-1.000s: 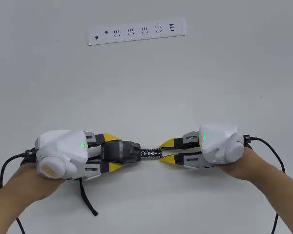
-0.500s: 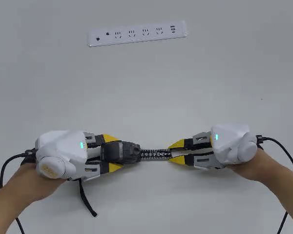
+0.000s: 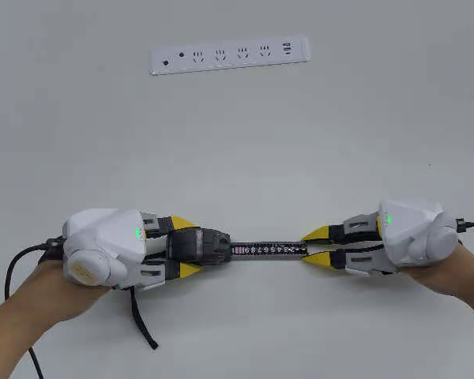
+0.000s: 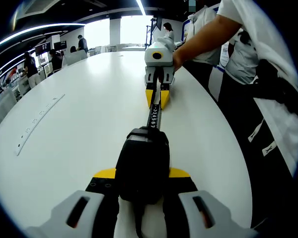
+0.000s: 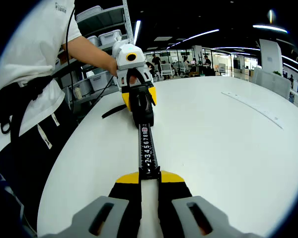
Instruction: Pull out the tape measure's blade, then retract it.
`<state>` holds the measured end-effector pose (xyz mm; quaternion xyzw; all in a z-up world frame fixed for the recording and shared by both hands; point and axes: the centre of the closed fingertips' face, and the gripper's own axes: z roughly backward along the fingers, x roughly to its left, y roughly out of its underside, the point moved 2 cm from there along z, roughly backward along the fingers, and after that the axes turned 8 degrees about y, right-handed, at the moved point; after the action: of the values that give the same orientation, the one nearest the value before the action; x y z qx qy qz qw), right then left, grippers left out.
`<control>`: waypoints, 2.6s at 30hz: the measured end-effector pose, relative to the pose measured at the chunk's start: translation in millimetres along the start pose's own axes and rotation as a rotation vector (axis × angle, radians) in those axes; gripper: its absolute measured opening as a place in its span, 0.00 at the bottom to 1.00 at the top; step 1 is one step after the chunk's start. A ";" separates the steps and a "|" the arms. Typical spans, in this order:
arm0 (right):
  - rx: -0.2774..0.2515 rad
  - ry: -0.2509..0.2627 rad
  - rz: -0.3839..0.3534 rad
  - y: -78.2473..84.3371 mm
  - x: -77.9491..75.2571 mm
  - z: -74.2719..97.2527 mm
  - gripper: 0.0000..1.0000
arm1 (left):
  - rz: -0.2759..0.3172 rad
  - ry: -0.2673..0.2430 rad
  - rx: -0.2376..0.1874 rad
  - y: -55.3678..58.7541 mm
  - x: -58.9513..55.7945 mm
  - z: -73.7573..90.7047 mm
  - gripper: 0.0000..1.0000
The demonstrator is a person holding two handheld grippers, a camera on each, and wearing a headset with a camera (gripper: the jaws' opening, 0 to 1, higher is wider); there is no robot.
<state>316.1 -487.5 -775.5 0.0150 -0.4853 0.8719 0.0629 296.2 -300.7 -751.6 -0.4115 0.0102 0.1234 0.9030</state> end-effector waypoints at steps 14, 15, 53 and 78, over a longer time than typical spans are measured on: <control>0.016 0.012 -0.012 5.9 -3.7 16.6 0.08 | 0.006 -0.002 -0.004 -0.6 0.4 -0.4 0.30; 0.015 0.010 -0.013 5.8 -3.5 17.9 0.08 | 0.006 -0.002 -0.002 -0.5 0.3 -0.4 0.30; -0.013 0.058 -0.049 26.1 -26.0 48.4 0.07 | 0.016 -0.004 0.005 -4.5 -1.3 -0.7 0.30; -0.010 0.093 -0.071 37.9 -32.7 83.5 0.08 | 0.024 -0.004 0.006 -3.8 -0.3 -0.8 0.30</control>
<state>340.9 -581.2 -766.2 -0.0086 -0.4856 0.8664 0.1165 296.8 -303.8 -749.3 -0.4086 0.0135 0.1349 0.9026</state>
